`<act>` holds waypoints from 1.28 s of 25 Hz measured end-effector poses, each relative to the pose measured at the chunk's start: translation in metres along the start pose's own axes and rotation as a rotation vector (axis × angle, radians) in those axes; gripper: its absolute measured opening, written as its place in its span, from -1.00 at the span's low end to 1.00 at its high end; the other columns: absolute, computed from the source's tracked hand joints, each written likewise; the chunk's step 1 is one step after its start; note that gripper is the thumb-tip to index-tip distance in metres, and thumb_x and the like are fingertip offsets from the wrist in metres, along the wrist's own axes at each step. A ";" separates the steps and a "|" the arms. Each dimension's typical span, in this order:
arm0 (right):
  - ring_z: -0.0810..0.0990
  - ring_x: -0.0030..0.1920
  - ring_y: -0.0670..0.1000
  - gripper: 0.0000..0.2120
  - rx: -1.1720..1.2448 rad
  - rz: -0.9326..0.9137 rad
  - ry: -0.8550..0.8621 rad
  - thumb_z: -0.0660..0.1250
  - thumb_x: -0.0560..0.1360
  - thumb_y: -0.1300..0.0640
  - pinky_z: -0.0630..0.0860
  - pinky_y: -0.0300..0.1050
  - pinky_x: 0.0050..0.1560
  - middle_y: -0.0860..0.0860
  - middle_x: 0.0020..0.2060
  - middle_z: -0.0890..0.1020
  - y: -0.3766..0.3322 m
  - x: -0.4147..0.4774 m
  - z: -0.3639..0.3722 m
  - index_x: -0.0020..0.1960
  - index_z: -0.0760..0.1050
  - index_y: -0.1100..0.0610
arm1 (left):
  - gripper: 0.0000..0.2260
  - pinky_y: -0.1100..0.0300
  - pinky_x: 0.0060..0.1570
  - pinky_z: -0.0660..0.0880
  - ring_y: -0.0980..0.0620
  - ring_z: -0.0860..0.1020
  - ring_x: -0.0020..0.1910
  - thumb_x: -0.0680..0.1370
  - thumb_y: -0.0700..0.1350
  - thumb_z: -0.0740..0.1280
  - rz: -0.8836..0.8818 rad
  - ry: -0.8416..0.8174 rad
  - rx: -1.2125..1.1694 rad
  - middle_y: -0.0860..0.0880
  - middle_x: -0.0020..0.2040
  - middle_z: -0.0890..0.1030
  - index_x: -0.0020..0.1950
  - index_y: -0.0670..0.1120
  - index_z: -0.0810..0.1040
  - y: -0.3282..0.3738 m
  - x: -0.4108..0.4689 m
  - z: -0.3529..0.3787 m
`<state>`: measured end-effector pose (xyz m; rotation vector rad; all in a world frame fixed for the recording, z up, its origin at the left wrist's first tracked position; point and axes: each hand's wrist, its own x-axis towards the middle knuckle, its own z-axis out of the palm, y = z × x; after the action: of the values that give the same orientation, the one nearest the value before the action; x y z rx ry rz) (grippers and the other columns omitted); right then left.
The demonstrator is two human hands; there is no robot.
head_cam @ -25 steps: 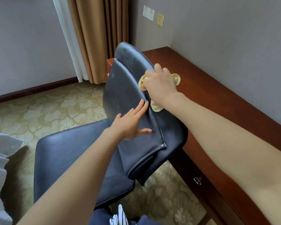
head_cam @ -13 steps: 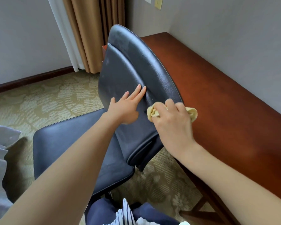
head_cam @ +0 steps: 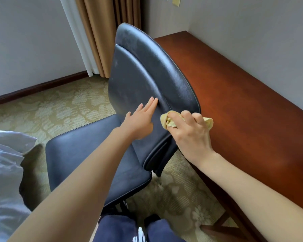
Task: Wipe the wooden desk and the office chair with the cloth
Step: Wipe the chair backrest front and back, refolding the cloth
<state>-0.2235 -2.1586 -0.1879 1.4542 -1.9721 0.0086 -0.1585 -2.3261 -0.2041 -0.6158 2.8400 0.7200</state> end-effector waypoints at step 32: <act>0.33 0.04 0.06 -0.74 -0.023 0.247 0.628 0.22 0.55 0.24 0.26 -0.03 0.02 -0.09 0.09 0.62 -0.102 0.011 0.263 0.02 0.64 0.00 | 0.07 -0.23 0.34 -0.19 0.07 -0.33 0.50 0.24 0.40 0.39 0.558 0.656 -0.239 0.18 0.52 -0.31 0.51 0.23 -0.25 -0.193 0.143 0.191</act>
<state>-0.2725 -2.3072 -0.4234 1.0149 -1.5977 0.4896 -0.1986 -2.4392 -0.4866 -0.0576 3.6257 1.1253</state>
